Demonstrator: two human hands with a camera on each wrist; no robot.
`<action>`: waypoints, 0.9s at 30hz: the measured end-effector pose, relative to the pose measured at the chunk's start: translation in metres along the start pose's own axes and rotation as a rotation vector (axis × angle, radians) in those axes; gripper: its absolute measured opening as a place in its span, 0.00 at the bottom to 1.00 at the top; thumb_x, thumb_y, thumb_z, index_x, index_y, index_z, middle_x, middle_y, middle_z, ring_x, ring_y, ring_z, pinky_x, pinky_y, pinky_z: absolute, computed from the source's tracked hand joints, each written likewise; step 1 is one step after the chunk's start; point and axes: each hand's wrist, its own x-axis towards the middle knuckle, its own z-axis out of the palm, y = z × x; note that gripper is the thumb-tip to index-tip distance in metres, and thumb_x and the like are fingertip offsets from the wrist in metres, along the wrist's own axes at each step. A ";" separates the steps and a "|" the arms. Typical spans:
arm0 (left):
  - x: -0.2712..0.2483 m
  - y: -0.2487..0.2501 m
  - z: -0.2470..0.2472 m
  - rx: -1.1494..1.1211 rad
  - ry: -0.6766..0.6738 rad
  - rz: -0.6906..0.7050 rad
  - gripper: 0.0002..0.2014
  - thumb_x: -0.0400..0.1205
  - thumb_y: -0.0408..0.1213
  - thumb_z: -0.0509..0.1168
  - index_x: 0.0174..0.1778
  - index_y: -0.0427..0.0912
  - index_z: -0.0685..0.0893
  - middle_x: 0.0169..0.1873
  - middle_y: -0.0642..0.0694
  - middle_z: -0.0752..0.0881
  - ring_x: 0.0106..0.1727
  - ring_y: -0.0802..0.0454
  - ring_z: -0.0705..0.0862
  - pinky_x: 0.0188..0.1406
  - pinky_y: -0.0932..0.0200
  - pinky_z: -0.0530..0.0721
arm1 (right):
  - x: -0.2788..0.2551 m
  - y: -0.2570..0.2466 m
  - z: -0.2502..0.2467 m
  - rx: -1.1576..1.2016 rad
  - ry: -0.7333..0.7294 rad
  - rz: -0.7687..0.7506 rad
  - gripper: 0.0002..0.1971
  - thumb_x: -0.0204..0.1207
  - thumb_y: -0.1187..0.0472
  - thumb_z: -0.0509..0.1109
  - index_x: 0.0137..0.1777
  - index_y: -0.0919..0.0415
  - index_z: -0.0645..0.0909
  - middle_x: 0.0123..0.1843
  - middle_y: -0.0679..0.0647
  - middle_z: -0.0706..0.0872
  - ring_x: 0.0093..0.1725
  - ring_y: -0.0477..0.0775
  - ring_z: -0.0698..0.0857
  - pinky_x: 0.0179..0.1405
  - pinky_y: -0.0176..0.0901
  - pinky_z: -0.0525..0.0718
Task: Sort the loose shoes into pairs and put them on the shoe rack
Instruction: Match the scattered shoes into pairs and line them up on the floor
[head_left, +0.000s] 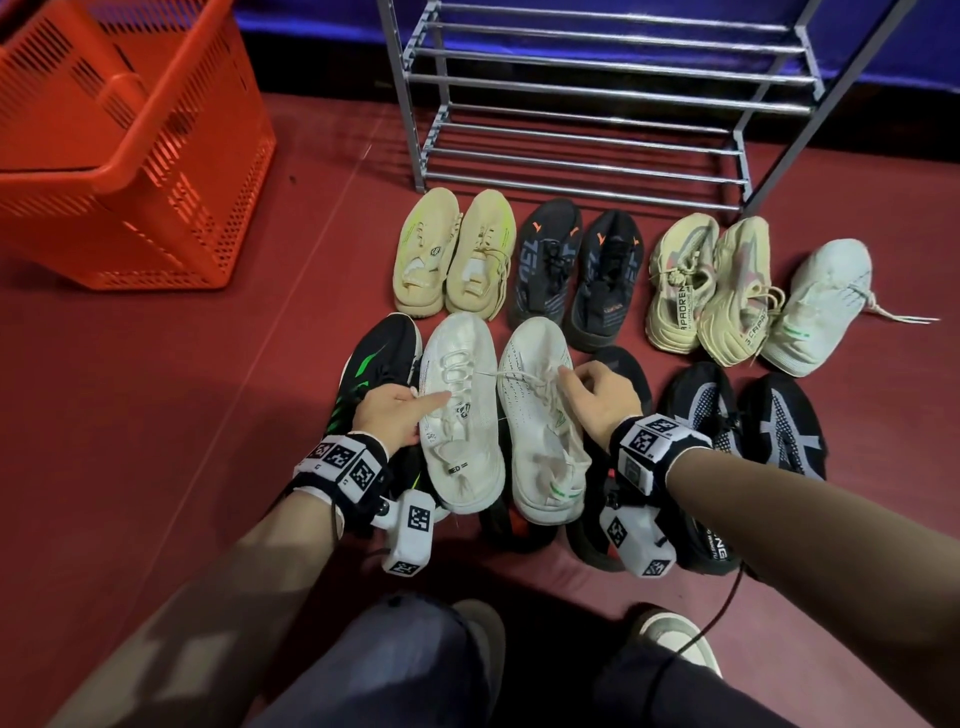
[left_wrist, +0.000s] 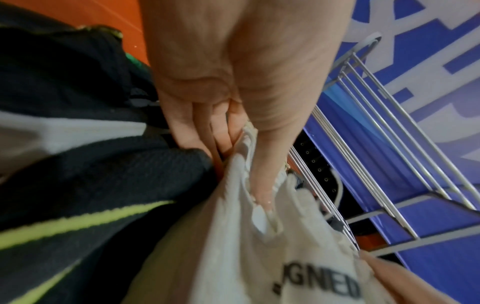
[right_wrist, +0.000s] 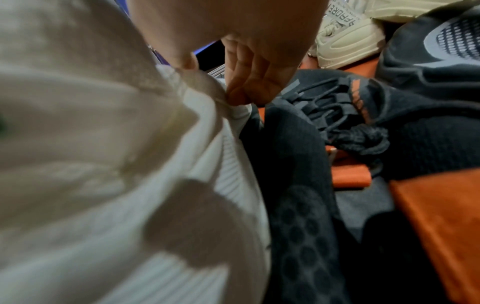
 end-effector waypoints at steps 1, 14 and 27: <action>0.000 -0.001 -0.002 0.064 -0.027 0.007 0.26 0.54 0.52 0.83 0.36 0.42 0.79 0.37 0.41 0.86 0.42 0.45 0.87 0.48 0.44 0.90 | 0.000 -0.002 0.001 -0.005 0.010 -0.001 0.16 0.77 0.42 0.64 0.51 0.53 0.82 0.40 0.49 0.84 0.45 0.54 0.83 0.43 0.41 0.74; 0.011 -0.013 0.000 0.007 -0.044 -0.009 0.25 0.67 0.30 0.78 0.58 0.36 0.79 0.45 0.41 0.87 0.50 0.41 0.87 0.54 0.42 0.87 | 0.001 -0.018 -0.005 -0.305 -0.130 -0.039 0.15 0.77 0.59 0.63 0.59 0.66 0.79 0.58 0.65 0.86 0.57 0.68 0.84 0.55 0.50 0.82; -0.023 0.012 -0.040 -0.324 -0.092 0.129 0.13 0.82 0.51 0.64 0.45 0.44 0.86 0.35 0.51 0.89 0.36 0.55 0.87 0.40 0.58 0.82 | -0.018 -0.127 0.038 0.116 -0.107 -0.339 0.12 0.81 0.62 0.61 0.55 0.66 0.84 0.48 0.62 0.87 0.49 0.58 0.83 0.44 0.37 0.71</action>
